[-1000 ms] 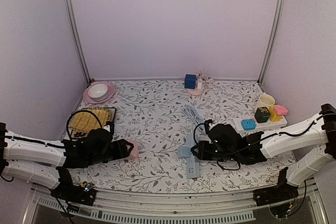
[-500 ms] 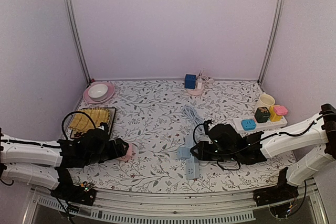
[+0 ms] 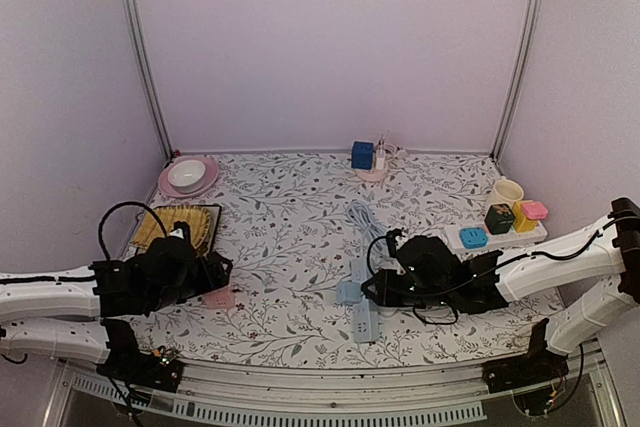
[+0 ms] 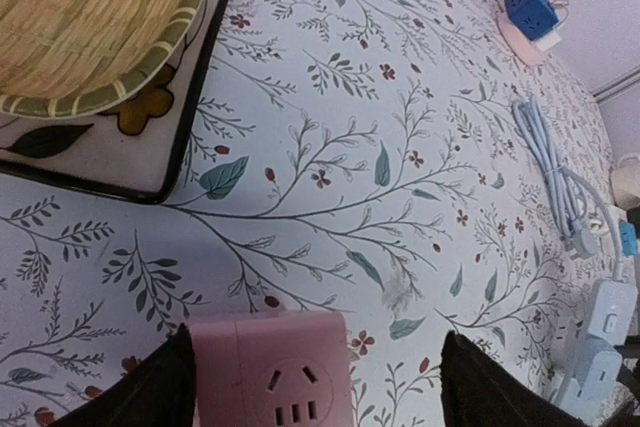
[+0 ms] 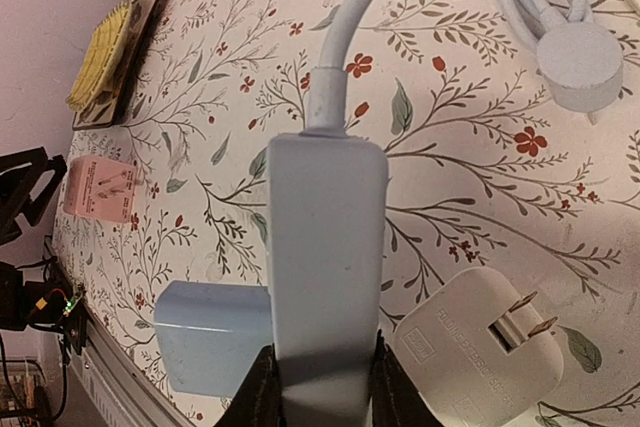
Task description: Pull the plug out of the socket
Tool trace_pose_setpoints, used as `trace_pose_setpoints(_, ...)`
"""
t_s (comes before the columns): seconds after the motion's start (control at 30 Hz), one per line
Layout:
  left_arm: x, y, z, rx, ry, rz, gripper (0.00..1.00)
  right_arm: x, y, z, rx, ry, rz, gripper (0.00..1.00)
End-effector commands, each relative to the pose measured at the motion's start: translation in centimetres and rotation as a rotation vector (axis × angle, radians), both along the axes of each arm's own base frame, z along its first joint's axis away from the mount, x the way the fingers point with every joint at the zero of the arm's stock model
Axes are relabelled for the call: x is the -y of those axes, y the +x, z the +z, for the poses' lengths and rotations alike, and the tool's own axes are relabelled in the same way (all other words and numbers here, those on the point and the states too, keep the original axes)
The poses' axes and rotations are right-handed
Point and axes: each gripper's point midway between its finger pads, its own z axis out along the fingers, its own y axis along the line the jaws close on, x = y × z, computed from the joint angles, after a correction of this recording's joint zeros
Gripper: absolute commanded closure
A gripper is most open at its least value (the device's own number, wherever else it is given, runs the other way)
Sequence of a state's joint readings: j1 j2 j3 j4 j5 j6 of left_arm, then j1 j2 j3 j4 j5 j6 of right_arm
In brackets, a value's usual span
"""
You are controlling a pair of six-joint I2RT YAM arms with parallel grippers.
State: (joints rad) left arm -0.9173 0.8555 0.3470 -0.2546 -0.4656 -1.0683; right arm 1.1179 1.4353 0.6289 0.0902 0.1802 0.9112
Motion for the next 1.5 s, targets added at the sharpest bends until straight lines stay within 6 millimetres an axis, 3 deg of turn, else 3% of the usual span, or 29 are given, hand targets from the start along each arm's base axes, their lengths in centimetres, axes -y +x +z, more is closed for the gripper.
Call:
trace_pose_setpoints(0.0, 2.2, 0.3, 2.6, 0.049, 0.027, -0.078, 0.16, -1.6, 0.5, 2.5, 0.061, 0.079, 0.026, 0.97)
trace_pose_setpoints(0.23, 9.8, -1.0, 4.6, 0.065, -0.037, -0.263, 0.16, -2.5, 0.2, 3.2, 0.087, 0.076, 0.047, 0.97)
trace_pose_setpoints(0.43, 17.2, -3.1, 3.2, 0.005, -0.118, -0.433, 0.18, -3.3, -0.2, 3.9, 0.121, 0.047, 0.051, 0.97)
trace_pose_setpoints(0.6, 21.2, -4.1, 2.6, -0.021, -0.166, -0.514, 0.2, -3.9, -0.2, 4.5, 0.144, 0.026, 0.048, 0.97)
trace_pose_setpoints(0.7, 22.3, -4.4, 2.8, -0.02, -0.214, -0.535, 0.2, -4.3, -0.2, 4.5, 0.144, 0.018, 0.053, 0.97)
trace_pose_setpoints(1.07, 23.2, -4.8, 2.8, -0.02, -0.251, -0.556, 0.27, -5.5, -0.5, 5.3, 0.156, 0.027, 0.075, 0.97)
trace_pose_setpoints(1.33, 24.3, -5.1, 2.1, -0.041, -0.274, -0.582, 0.48, -6.2, -0.7, 5.6, 0.168, 0.025, 0.088, 0.97)
trace_pose_setpoints(1.47, 24.5, -5.2, 2.0, -0.043, -0.291, -0.589, 0.67, -6.1, -0.7, 5.1, 0.168, 0.012, 0.084, 0.97)
